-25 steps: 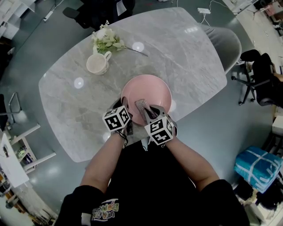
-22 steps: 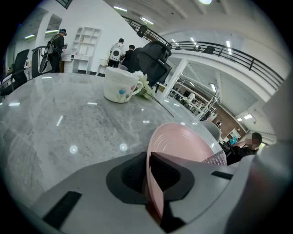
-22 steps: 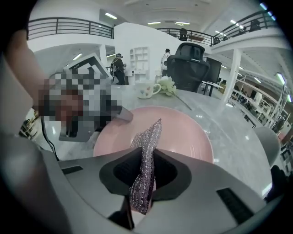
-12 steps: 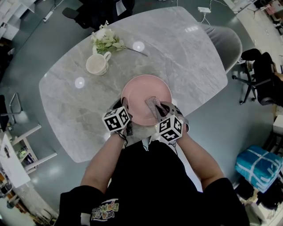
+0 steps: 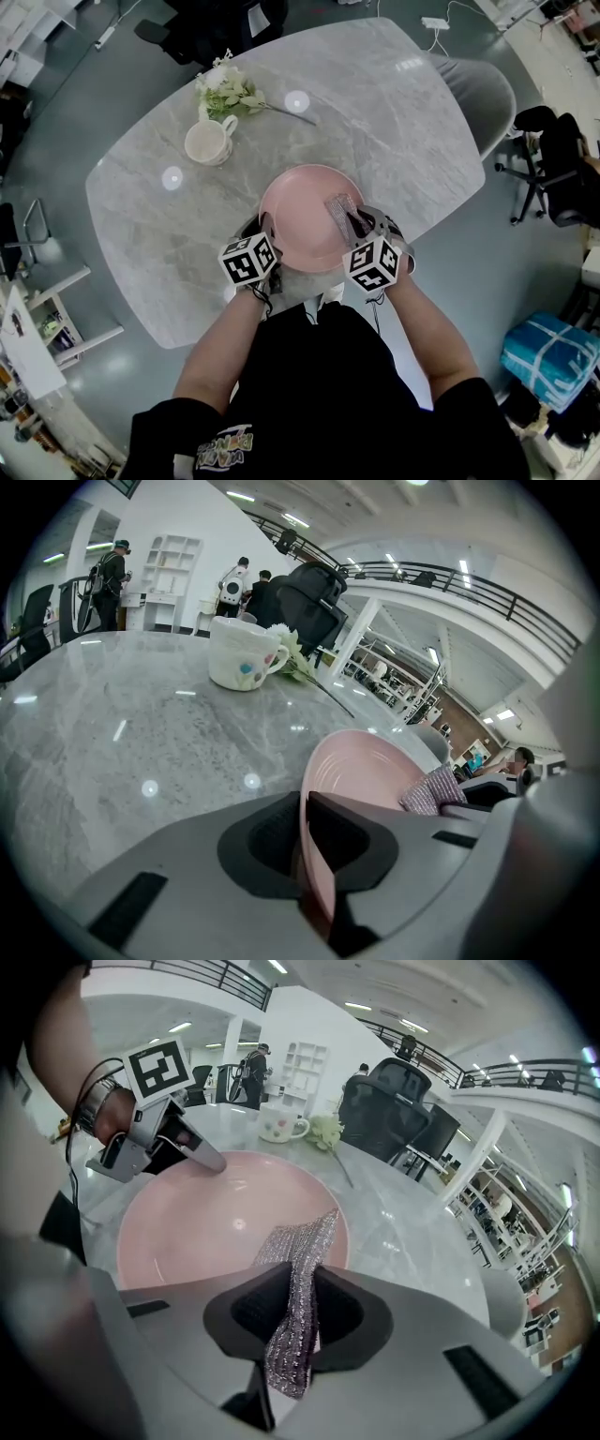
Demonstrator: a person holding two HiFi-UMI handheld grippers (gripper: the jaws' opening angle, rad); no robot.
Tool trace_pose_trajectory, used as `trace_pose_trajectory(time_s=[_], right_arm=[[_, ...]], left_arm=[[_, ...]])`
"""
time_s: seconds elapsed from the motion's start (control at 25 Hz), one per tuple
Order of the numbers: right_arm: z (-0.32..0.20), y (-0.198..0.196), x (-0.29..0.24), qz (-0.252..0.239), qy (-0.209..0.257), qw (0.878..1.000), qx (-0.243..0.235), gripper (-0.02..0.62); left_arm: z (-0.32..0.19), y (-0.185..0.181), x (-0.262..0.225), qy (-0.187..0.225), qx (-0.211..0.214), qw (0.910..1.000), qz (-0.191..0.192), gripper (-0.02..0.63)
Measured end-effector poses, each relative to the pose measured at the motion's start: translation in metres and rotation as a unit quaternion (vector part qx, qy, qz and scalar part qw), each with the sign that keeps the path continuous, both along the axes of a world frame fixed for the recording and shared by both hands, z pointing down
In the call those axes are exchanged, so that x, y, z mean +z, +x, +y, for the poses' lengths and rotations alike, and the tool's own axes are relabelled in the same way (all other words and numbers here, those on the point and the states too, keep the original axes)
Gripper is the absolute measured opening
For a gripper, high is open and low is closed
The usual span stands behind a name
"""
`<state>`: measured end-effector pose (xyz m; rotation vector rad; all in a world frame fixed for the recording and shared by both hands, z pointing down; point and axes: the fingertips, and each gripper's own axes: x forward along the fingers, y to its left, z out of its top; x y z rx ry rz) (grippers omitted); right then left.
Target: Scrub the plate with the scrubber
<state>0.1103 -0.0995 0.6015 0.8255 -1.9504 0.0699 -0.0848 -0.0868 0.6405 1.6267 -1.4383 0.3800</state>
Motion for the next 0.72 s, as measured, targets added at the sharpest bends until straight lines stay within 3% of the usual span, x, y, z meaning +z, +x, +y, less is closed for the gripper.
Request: trace_pose_trajectory(time_s=[0.2, 0.48, 0.72], right_arm=[[-0.02, 0.004, -0.002, 0.028, 0.025, 0.999, -0.008, 0.074], [-0.049, 0.007, -0.005, 0.031, 0.038, 0.999, 0.017, 0.075], [-0.064, 0.002, -0.009, 0.017, 0.045, 0.998, 0.041, 0.075]], left_arm=[[-0.001, 0.0, -0.001, 0.001, 0.002, 1.0, 0.0, 0.038], [-0.002, 0.001, 0.0, 0.001, 0.011, 0.9999, -0.006, 0.04], [-0.005, 0.003, 0.0, 0.002, 0.051, 0.9982, -0.031, 0.051]])
